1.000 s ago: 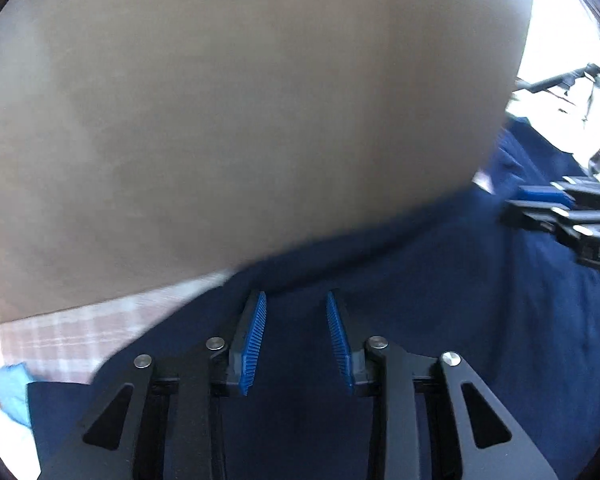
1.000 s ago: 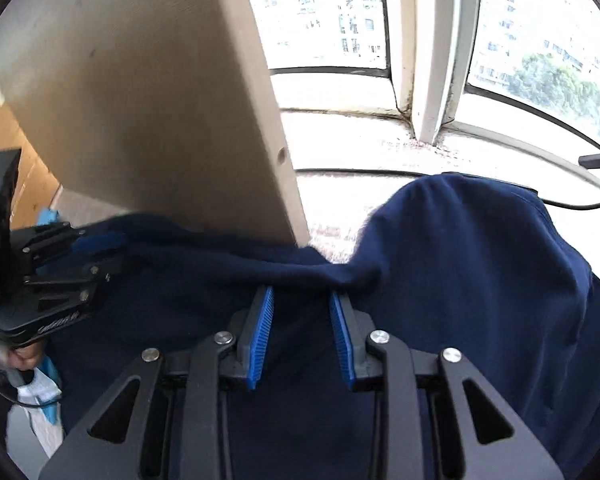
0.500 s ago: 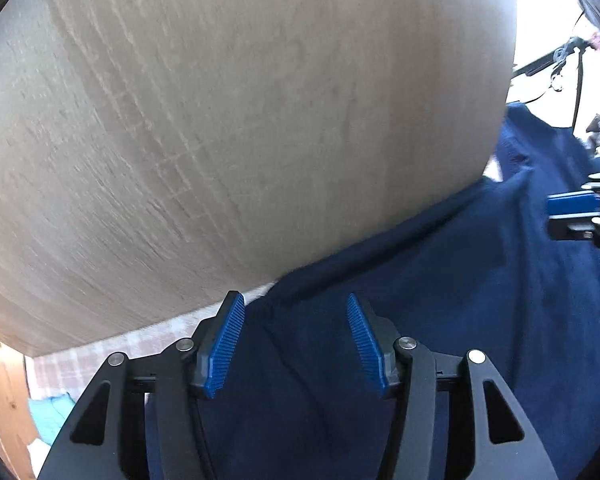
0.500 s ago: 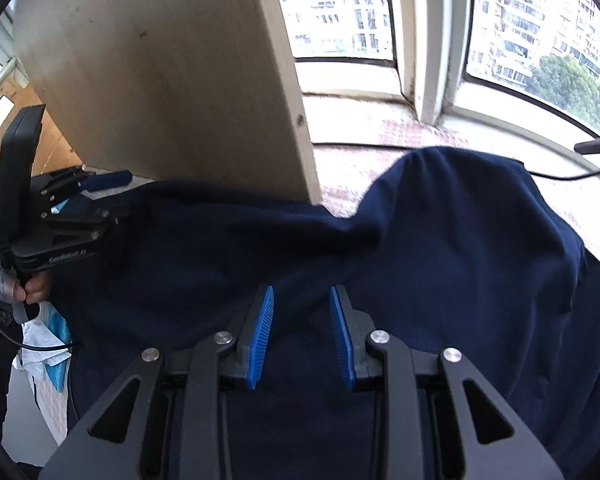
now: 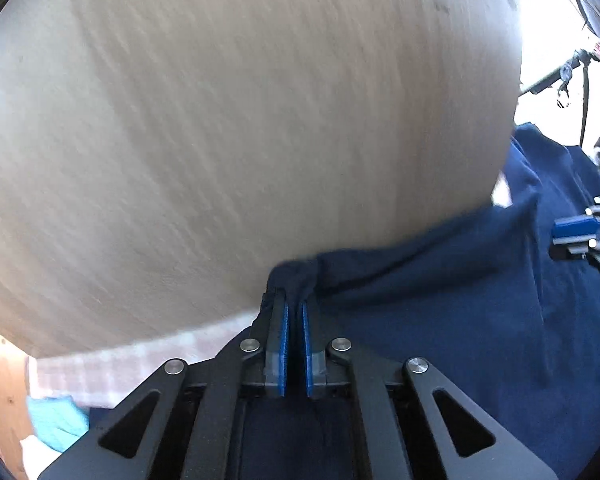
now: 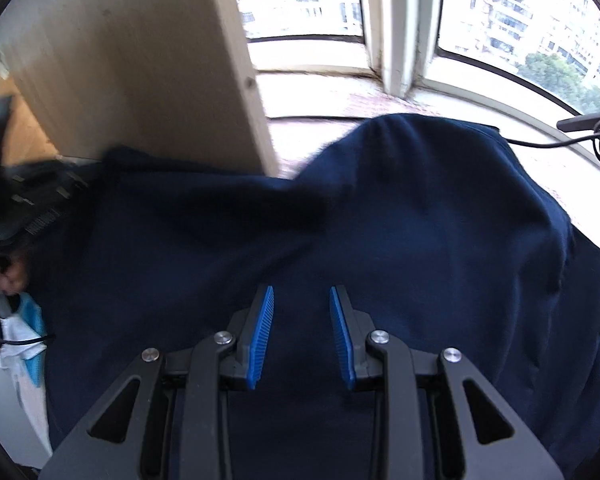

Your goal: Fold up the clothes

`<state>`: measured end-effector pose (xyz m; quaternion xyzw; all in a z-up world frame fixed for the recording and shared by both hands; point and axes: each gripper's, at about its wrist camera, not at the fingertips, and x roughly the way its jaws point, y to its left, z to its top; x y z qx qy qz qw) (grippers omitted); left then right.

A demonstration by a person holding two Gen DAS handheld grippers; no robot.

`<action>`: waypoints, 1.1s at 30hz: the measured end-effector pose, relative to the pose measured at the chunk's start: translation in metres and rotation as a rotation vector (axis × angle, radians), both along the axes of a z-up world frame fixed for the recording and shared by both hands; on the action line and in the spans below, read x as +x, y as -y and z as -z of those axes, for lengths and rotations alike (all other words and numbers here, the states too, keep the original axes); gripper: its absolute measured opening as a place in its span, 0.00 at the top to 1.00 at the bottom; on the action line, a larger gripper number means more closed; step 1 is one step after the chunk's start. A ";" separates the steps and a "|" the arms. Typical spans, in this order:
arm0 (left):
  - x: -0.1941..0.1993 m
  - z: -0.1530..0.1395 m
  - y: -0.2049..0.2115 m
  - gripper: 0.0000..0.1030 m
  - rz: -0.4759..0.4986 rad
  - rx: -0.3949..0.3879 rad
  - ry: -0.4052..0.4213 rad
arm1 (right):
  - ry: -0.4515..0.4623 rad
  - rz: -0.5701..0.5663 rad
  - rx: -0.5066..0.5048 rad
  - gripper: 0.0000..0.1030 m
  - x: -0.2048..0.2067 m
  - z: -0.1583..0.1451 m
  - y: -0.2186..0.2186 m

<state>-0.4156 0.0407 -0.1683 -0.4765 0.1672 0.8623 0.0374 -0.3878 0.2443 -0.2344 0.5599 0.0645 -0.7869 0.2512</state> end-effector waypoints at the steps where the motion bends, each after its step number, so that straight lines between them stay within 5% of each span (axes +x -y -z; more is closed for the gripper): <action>1: -0.004 0.004 0.002 0.95 -0.013 -0.006 0.019 | -0.007 0.010 0.008 0.72 -0.001 0.002 -0.001; 7: -0.013 0.000 0.008 0.84 -0.031 -0.034 0.075 | -0.020 0.016 0.058 0.72 -0.009 0.004 0.004; 11: 0.000 -0.051 0.029 0.78 -0.028 -0.008 0.041 | -0.041 0.011 0.100 0.72 -0.006 0.002 0.011; 14: 0.022 -0.094 0.057 0.60 -0.049 0.005 0.018 | -0.067 0.008 0.088 0.72 0.002 -0.008 0.018; 18: 0.060 -0.126 0.101 0.59 -0.118 0.017 0.030 | -0.097 -0.055 0.041 0.72 0.018 -0.029 0.038; 23: 0.124 -0.103 0.134 0.57 -0.270 0.101 0.143 | -0.061 -0.197 -0.050 0.71 0.037 -0.036 0.074; 27: 0.149 -0.063 0.117 0.57 -0.295 0.136 0.212 | -0.009 -0.269 -0.050 0.70 0.047 -0.008 0.138; 33: 0.160 -0.041 0.107 0.62 -0.293 0.210 0.225 | 0.019 -0.314 -0.006 0.70 0.075 -0.009 0.163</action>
